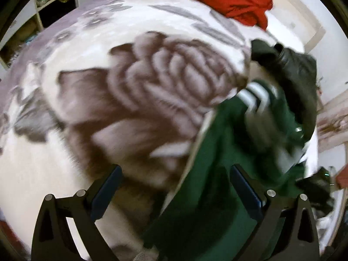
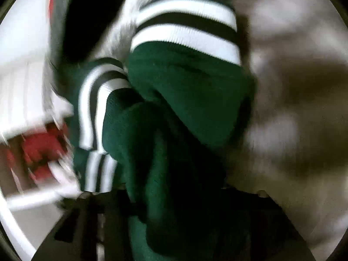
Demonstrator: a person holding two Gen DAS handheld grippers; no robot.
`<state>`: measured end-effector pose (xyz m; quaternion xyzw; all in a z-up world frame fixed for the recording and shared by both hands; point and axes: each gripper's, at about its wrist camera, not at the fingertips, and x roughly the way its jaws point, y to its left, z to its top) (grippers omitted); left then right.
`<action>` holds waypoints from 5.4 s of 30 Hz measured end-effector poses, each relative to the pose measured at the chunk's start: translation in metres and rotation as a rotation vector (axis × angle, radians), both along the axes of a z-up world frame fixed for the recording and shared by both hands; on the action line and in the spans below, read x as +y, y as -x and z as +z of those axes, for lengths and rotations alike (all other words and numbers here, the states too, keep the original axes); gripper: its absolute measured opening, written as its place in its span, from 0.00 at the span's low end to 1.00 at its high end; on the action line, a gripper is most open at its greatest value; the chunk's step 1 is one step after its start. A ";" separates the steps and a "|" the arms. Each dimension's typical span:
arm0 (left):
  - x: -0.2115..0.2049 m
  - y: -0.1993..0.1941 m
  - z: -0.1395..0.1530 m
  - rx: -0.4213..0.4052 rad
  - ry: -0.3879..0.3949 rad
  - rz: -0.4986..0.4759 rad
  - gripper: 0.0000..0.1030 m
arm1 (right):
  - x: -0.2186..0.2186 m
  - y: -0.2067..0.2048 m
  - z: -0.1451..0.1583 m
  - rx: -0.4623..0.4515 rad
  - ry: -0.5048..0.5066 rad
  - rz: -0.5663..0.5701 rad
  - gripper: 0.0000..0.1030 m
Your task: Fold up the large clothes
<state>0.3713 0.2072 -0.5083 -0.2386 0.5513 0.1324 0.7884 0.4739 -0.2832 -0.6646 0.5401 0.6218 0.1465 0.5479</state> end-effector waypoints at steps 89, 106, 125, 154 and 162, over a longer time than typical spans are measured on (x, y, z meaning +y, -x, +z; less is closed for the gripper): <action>-0.124 0.052 -0.014 0.096 -0.186 -0.286 1.00 | -0.091 0.074 0.050 -0.050 0.422 0.127 0.66; -0.129 0.044 -0.020 0.085 -0.155 -0.326 1.00 | -0.117 0.114 0.103 -0.056 0.349 0.099 0.61; -0.130 0.074 -0.013 0.081 -0.144 -0.345 1.00 | -0.076 0.266 0.112 0.137 0.609 0.080 0.06; -0.016 0.115 -0.044 0.266 -0.276 0.059 1.00 | 0.293 -0.023 0.048 -0.144 0.526 1.280 0.47; -0.004 0.132 -0.058 0.271 -0.168 0.053 1.00 | 0.208 -0.037 0.008 0.364 0.169 0.760 0.42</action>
